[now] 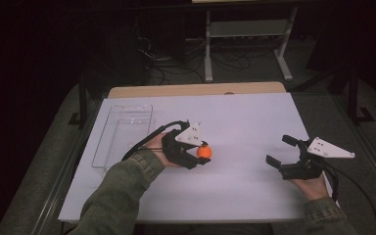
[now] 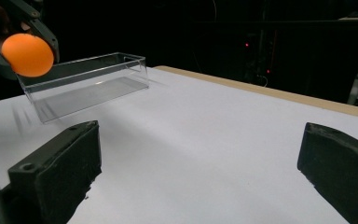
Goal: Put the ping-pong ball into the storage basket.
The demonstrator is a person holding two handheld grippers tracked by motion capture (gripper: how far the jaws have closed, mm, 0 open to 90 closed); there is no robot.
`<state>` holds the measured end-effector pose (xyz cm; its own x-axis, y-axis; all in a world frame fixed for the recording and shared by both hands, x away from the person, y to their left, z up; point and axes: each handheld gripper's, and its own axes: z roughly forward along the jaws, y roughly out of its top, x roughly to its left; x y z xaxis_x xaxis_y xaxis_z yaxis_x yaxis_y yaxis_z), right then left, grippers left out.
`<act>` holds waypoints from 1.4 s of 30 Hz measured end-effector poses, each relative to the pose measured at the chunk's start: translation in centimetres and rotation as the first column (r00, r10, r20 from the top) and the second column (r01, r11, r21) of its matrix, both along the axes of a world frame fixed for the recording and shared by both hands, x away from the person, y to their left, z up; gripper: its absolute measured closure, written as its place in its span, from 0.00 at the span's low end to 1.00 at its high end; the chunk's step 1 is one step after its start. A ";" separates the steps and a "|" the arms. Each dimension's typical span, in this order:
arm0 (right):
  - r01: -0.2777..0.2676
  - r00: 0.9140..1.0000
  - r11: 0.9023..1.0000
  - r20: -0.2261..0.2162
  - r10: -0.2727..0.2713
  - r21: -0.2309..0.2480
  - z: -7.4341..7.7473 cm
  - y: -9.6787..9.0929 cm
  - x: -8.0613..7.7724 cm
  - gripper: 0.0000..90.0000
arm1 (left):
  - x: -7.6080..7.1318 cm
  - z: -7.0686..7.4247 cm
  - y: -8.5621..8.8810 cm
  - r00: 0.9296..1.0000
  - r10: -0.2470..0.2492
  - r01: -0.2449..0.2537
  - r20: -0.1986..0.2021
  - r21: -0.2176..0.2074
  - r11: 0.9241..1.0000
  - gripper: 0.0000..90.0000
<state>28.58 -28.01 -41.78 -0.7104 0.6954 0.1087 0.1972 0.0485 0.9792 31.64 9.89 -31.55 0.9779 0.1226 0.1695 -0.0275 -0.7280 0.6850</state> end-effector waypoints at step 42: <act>0.000 1.000 1.000 -0.008 0.000 -0.012 -0.1 0.2 0.0 0.00 | 0.3 2.5 5.4 0.996 0.087 -0.087 0.008 0.054 0.995 0.56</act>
